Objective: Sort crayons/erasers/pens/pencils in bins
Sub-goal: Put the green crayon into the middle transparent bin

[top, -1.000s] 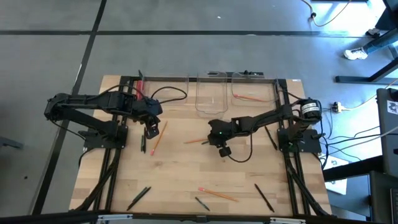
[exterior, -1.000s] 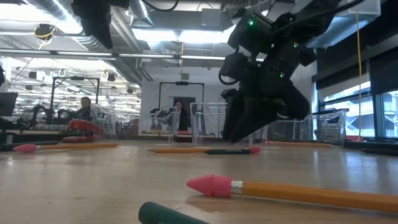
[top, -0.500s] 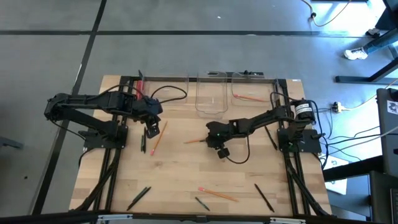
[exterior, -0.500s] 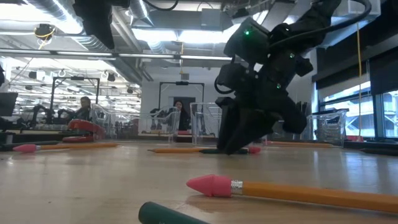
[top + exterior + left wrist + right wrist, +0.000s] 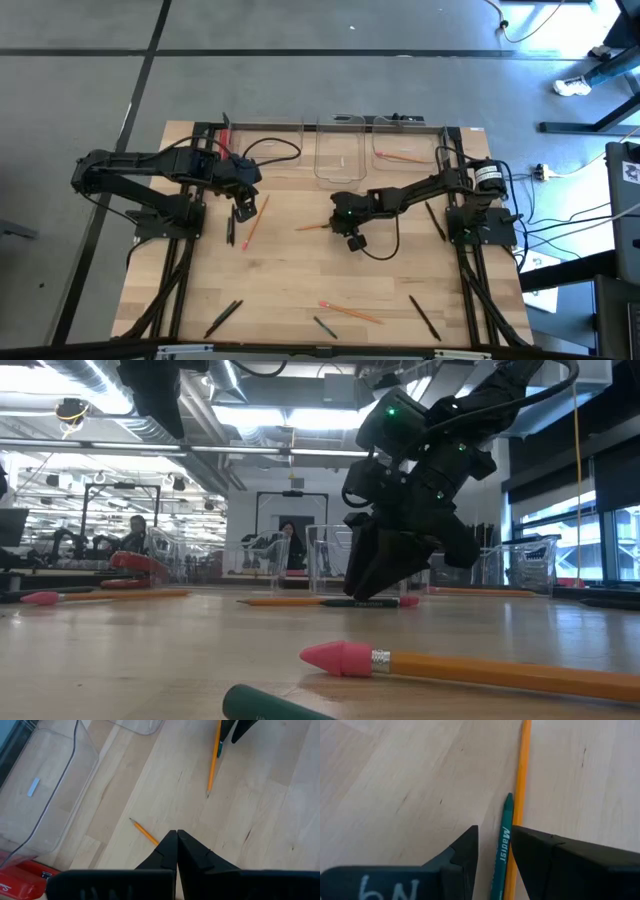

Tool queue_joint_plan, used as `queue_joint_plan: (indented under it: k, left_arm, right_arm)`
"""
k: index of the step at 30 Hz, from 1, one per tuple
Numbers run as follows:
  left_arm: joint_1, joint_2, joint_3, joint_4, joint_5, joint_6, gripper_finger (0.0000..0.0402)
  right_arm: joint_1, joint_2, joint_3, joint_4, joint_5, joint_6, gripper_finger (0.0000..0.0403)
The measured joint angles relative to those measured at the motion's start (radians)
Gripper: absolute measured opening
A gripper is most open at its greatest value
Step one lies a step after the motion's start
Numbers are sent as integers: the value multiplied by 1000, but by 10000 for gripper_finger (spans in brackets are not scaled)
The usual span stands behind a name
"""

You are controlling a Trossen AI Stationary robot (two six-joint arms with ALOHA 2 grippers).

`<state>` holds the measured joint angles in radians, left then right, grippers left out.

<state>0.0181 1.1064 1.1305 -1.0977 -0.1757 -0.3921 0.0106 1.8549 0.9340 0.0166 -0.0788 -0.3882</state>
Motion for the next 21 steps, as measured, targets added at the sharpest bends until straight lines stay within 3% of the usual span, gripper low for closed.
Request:
queue_joint_plan:
  k: [13, 21]
  left_arm:
    - [0, 0, 0, 0, 0, 0, 0]
    - [0, 0, 0, 0, 0, -1, 0]
  right_arm:
    - [-8, -3, -22, 5, 5, 13, 117]
    - [-9, -3, -23, -32, -54, 18, 117]
